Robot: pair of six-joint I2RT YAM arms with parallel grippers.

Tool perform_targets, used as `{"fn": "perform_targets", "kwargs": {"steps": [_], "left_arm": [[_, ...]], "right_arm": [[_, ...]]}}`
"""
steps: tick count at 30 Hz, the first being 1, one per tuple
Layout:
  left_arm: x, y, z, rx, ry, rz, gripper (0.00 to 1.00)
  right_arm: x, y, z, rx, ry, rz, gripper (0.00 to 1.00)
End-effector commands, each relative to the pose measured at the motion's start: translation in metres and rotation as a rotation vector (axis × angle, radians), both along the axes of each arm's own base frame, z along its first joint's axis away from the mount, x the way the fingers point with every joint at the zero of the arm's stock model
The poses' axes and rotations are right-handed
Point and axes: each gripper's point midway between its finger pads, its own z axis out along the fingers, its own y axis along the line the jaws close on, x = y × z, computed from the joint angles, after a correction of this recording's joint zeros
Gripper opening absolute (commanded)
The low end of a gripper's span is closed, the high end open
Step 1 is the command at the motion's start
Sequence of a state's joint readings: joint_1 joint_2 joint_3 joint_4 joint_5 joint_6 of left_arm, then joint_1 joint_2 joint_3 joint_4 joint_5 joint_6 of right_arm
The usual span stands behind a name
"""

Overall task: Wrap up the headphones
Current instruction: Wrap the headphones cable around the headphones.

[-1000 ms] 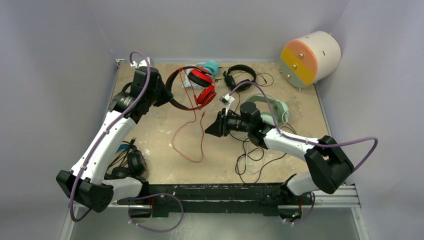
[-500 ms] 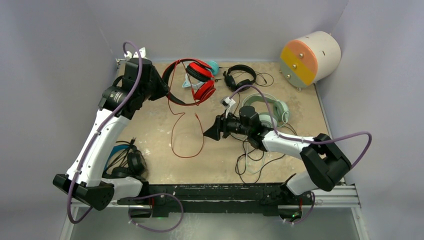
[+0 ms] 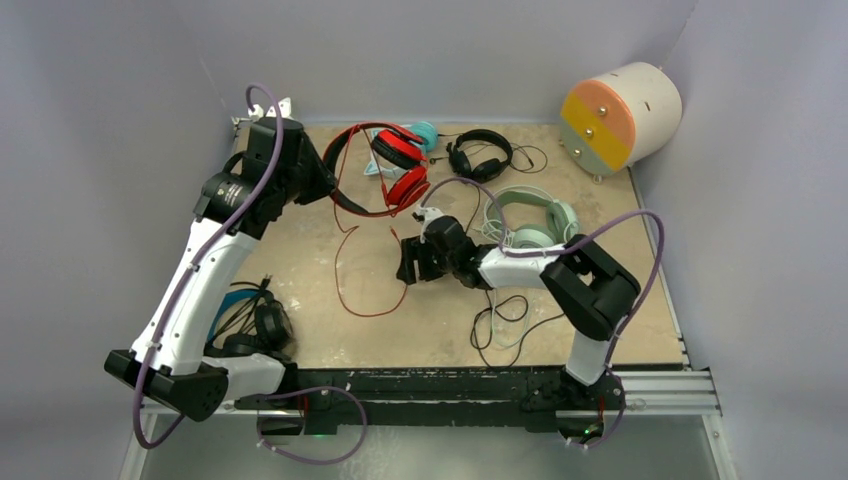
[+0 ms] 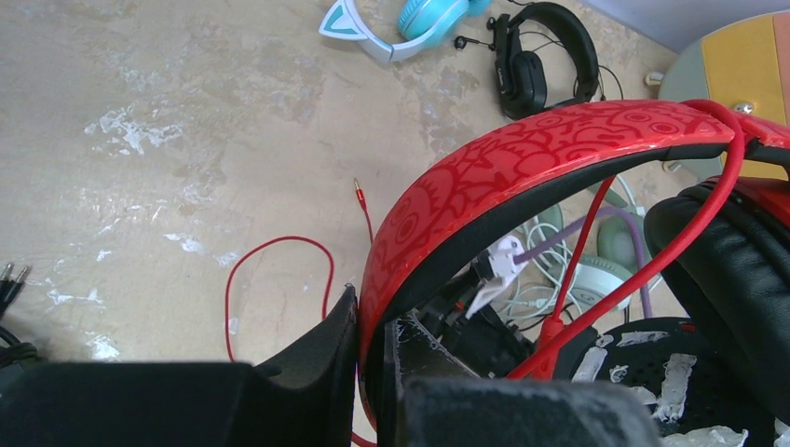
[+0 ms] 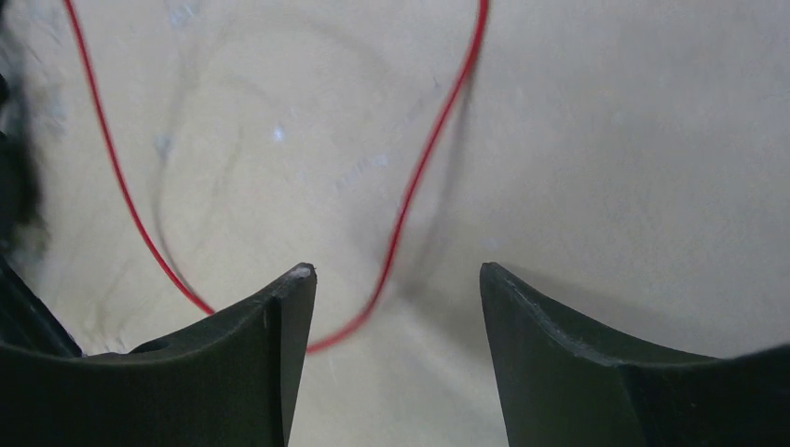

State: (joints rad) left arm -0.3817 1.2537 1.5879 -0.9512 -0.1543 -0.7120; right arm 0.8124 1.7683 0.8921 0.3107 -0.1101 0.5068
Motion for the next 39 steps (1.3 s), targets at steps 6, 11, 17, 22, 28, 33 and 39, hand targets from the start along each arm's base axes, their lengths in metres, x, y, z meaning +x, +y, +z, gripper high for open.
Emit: {"fn": "perform_targets", "kwargs": {"steps": [6, 11, 17, 22, 28, 33, 39], "left_arm": [[-0.006, -0.001, 0.05, -0.069, -0.143, -0.019, 0.0], [-0.009, 0.005, 0.055, -0.055, -0.155, -0.005, 0.0], [-0.012, 0.008, 0.058, -0.053, -0.167, 0.003, 0.0], [-0.015, 0.007, 0.06, -0.052, -0.172, -0.012, 0.0], [-0.024, 0.031, 0.062, 0.036, -0.183, 0.055, 0.0], [-0.03, 0.064, 0.072, 0.123, -0.226, 0.18, 0.0], [-0.028, 0.082, 0.08, 0.155, -0.258, 0.282, 0.0]], "right_arm": [[0.035, 0.014, -0.014, -0.187, -0.085, -0.085, 0.6], [0.042, -0.013, -0.026, -0.393, -0.147, -0.169, 0.52], [0.042, -0.034, -0.029, -0.53, -0.201, -0.193, 0.23], [0.036, -0.035, -0.029, -0.491, -0.136, -0.184, 0.0], [0.064, -0.07, 0.01, -0.259, -0.044, -0.266, 0.0], [0.094, -0.136, 0.052, -0.141, -0.012, -0.457, 0.0], [0.117, -0.222, 0.102, -0.121, -0.061, -0.774, 0.0]]}}
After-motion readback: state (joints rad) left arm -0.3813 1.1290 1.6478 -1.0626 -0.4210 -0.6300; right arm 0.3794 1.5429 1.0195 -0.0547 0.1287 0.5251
